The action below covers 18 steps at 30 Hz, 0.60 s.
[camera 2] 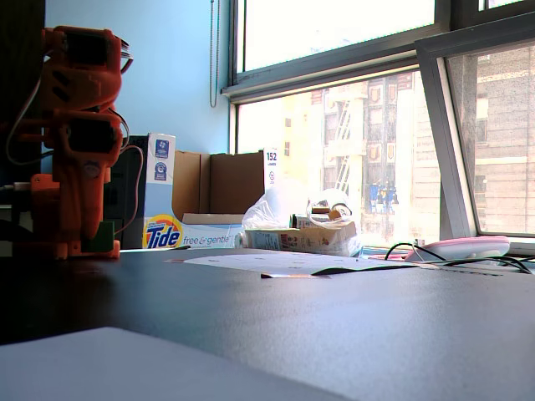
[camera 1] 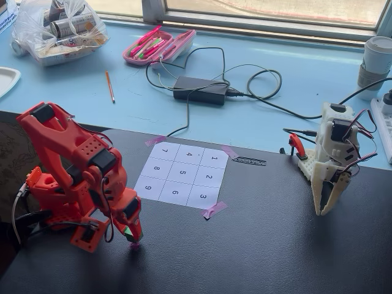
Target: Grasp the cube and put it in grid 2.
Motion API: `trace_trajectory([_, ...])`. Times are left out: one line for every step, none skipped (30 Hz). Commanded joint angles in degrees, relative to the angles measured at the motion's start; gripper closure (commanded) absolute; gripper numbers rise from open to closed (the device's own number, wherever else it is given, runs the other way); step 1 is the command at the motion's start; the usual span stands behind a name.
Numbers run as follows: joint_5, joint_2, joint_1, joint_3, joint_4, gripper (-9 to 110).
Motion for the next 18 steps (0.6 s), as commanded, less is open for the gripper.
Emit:
trace_trajectory([-0.79, -1.85, -2.72, -11.69, 5.1, 101])
trace_trajectory([-0.97, -2.99, -3.78, -14.94, 6.86, 101])
trace_trajectory([-1.05, -4.13, -4.83, -18.28, 8.61, 101])
trace_trajectory([-1.23, -5.27, -6.06, -21.27, 9.93, 101])
trace_trajectory([-1.32, -6.59, -7.29, -24.26, 11.16, 101])
trace_trajectory([-1.41, -8.09, -8.7, -27.07, 12.39, 101])
trace_trajectory([-1.41, -9.4, -9.93, -29.71, 13.18, 101])
trace_trajectory([-1.41, -10.9, -11.25, -32.43, 14.06, 101])
trace_trajectory([-1.58, -12.39, -12.92, -34.89, 14.68, 101])
trace_trajectory([-1.67, -13.8, -14.41, -37.27, 15.21, 101])
trace_trajectory([-1.85, -15.38, -15.91, -39.99, 15.91, 101])
trace_trajectory([-2.2, -17.14, -17.58, -42.54, 16.7, 101])
trace_trajectory([-2.37, -18.72, -19.16, -45.09, 17.4, 101])
trace_trajectory([-2.55, -20.39, -20.83, -47.46, 18.11, 101])
trace_trajectory([-2.81, -22.24, -22.5, -49.83, 18.81, 101])
trace_trajectory([-2.55, -23.99, -23.91, -52.38, 19.6, 101])
trace_trajectory([-2.64, -25.93, -25.58, -54.93, 20.65, 101])
trace_trajectory([-2.81, -27.77, -27.25, -57.3, 21.53, 101])
